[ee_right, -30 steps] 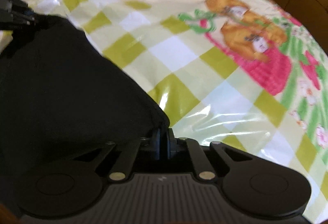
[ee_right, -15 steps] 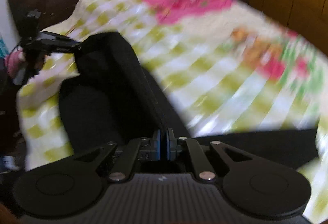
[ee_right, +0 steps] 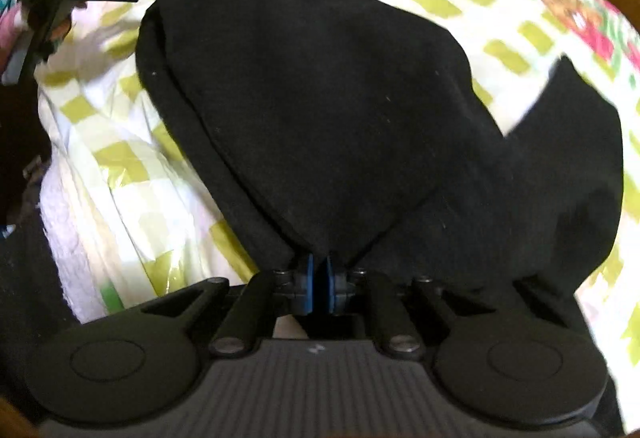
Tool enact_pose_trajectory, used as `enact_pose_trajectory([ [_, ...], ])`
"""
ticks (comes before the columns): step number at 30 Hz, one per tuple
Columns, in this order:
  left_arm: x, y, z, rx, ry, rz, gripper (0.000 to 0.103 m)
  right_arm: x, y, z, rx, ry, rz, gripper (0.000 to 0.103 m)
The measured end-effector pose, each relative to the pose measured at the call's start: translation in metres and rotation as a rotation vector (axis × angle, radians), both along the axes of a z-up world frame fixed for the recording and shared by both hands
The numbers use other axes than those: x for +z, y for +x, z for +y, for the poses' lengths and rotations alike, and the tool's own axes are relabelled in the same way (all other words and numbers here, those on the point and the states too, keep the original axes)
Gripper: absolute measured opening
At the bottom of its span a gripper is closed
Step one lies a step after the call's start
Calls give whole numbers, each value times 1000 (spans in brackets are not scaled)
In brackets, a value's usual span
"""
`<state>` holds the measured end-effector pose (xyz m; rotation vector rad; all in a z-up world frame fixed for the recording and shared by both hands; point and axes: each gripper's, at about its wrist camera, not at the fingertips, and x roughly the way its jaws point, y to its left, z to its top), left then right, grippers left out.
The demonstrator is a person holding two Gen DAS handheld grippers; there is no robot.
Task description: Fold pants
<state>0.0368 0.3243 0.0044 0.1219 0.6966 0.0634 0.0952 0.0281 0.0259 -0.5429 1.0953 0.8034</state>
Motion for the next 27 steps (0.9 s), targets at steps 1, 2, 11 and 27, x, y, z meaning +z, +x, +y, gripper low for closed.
enact_pose_trajectory([
  [1,-1,-1,-2,-4,24,-7,38,0,-1,2,-1,-4,-7,8],
  [2,-1,-2,-4,-11,41,-18,35,0,-1,3,-9,-6,-10,8],
  [11,7,-28,-4,-32,99,-80,28,18,-19,-1,-38,16,-41,6],
  [27,-10,-56,-15,-66,256,-67,36,29,-57,20,104,32,-84,31],
])
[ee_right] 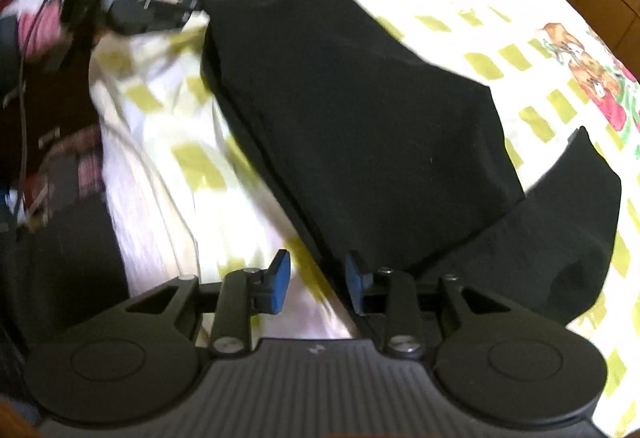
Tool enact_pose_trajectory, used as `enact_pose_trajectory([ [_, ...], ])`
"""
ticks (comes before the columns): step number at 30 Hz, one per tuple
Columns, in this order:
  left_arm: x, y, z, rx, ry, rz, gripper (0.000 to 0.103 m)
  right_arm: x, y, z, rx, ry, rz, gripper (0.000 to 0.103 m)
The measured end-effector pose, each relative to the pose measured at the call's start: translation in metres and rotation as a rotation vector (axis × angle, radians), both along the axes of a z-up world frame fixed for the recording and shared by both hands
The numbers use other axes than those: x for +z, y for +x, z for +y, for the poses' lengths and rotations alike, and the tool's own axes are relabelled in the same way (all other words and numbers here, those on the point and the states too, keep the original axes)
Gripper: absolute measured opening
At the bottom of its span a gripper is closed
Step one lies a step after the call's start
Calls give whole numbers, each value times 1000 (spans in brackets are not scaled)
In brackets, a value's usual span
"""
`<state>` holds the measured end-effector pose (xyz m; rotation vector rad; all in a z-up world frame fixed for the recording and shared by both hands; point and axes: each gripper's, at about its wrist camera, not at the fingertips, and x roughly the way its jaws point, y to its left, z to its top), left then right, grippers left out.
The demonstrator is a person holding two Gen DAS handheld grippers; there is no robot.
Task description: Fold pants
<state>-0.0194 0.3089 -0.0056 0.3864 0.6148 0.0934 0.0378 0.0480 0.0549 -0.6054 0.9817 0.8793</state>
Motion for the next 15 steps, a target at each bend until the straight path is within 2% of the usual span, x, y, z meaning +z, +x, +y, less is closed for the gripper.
enact_pose_trajectory([
  [1,0,-1,-2,-2,13,2,36,0,1,5,-1,26,-2,31],
  [3,-4,-4,-10,-21,89,8,37,-3,2,19,22,70,-6,31],
  [6,-12,-1,-13,-22,171,26,46,-12,4,41,77,116,-16,31],
  [8,-14,1,-9,-17,150,44,47,-21,8,53,77,142,-22,31],
  [11,-11,-4,4,38,70,63,46,-43,20,67,37,136,77,34],
  [13,-12,-9,15,111,84,60,46,-50,19,71,40,133,118,34],
  [15,-11,-11,29,191,89,61,46,-49,15,73,71,125,86,34],
])
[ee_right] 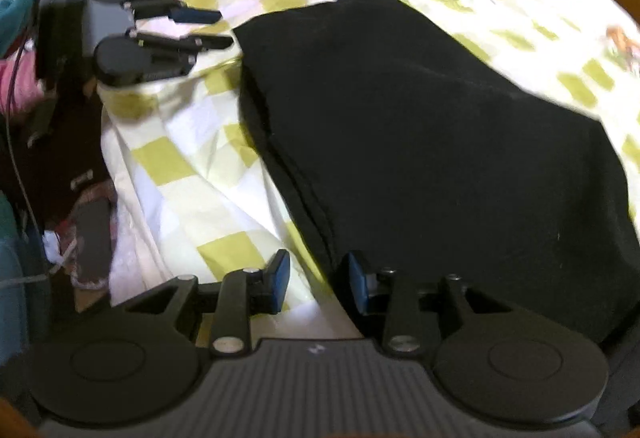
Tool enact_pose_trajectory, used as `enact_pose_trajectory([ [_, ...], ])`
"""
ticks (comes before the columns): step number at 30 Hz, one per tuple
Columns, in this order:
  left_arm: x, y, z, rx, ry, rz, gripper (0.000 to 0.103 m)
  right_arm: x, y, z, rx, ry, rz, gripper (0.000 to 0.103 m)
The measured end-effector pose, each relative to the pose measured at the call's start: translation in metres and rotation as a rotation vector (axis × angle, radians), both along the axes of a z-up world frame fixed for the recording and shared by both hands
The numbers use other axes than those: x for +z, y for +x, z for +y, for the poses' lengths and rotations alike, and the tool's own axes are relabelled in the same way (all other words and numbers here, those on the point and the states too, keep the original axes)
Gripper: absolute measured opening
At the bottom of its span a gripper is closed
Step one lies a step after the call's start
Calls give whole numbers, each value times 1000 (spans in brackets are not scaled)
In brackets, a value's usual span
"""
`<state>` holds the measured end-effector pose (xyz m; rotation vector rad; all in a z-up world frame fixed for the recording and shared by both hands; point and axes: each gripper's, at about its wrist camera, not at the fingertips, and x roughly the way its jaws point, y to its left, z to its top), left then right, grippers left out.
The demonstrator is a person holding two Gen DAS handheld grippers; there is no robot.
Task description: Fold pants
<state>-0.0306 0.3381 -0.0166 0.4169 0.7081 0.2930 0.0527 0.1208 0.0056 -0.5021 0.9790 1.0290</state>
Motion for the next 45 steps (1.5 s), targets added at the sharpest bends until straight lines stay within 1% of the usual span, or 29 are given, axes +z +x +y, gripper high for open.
enact_pose_trajectory([
  [2,3,-3,6,27,-10,-13,46,4,1,-2,11,18,11,34],
  [4,10,-4,1,14,-13,-49,46,9,2,-2,13,35,15,33],
  [7,23,-8,-19,-93,-74,-106,46,13,3,3,11,67,8,32],
  [9,27,-4,-33,-149,-93,-115,46,12,2,8,9,72,4,32],
  [10,26,0,-39,-167,-118,-106,46,13,2,9,14,74,2,32],
  [11,23,7,-42,-180,-141,-70,46,15,1,10,9,78,0,32],
  [12,15,14,-47,-191,-145,-19,46,18,2,7,-2,80,2,32],
  [14,-2,22,-55,-197,-93,48,46,24,8,-5,-48,81,-4,32],
  [15,-5,24,-59,-198,-80,66,46,26,11,-12,-69,80,-15,32],
  [17,5,21,-66,-188,-80,41,46,35,21,-33,-131,77,-43,32],
  [19,24,19,-71,-174,-119,-8,46,46,36,-57,-203,74,-68,32],
  [21,44,21,-79,-191,-159,-53,46,54,57,-78,-284,56,-93,32],
  [23,57,28,-97,-241,-202,-81,46,59,80,-98,-356,32,-123,32],
  [26,65,46,-135,-342,-306,-84,46,57,121,-116,-465,-9,-149,32],
  [27,65,53,-150,-381,-354,-74,46,53,139,-123,-511,-18,-151,32],
  [29,60,66,-179,-446,-422,-53,46,45,169,-130,-576,-30,-158,32],
  [31,52,78,-208,-507,-455,-29,46,34,202,-135,-640,-42,-165,32],
  [32,48,83,-218,-521,-475,-20,46,28,218,-135,-669,-47,-172,32],
  [35,38,100,-242,-549,-572,41,46,10,253,-134,-759,-68,-179,33],
  [37,32,104,-259,-573,-579,66,46,-3,272,-135,-798,-78,-156,35],
  [38,30,106,-266,-582,-576,73,46,-8,278,-134,-805,-79,-140,38],
  [39,27,107,-272,-587,-574,80,46,-13,284,-133,-809,-81,-135,38],
  [40,25,109,-277,-588,-572,85,46,-16,288,-132,-807,-92,-147,37],
  [41,23,110,-280,-585,-569,90,46,-18,292,-132,-809,-104,-160,33],
  [42,22,112,-281,-578,-568,96,46,-18,297,-135,-822,-100,-154,21],
  [44,22,113,-283,-571,-566,101,46,-16,305,-146,-852,-73,-125,4],
  [45,22,113,-284,-571,-561,101,46,-12,306,-157,-870,-40,-100,4],
])
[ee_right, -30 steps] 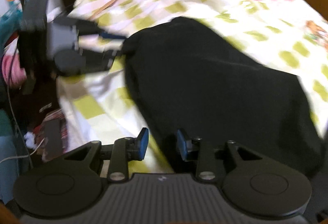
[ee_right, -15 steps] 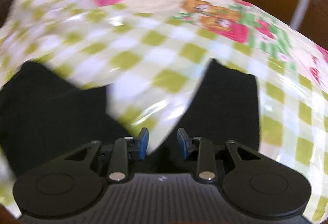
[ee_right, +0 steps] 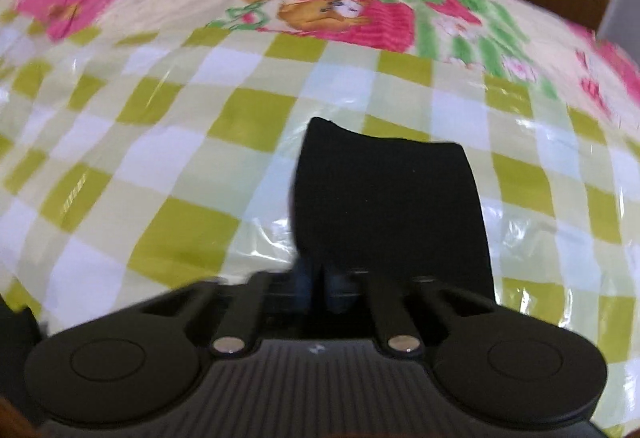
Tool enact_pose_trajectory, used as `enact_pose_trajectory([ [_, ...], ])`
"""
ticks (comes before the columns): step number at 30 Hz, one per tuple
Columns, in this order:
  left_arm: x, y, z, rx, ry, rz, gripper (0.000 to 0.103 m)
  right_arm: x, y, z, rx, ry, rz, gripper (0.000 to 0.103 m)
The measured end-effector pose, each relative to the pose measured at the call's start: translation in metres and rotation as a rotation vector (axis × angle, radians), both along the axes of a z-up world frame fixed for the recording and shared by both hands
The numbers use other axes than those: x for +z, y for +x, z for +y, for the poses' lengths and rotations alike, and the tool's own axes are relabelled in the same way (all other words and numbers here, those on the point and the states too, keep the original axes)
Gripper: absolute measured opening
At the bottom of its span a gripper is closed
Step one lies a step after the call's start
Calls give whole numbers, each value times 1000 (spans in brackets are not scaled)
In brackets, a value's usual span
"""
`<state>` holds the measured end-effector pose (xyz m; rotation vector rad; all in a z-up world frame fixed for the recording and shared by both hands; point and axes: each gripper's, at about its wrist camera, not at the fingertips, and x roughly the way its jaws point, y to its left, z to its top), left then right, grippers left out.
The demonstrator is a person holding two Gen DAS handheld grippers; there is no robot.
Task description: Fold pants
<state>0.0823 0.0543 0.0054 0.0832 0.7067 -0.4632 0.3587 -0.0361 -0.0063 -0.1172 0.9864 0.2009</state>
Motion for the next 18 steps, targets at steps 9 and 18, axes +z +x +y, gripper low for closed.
enact_pose_trajectory([
  [9,18,-8,-31,-63,30,-60,46,94,-91,-149,-158,295,-149,4],
  [18,13,-28,-102,-261,107,-71,46,102,-281,-310,-480,496,-185,4],
])
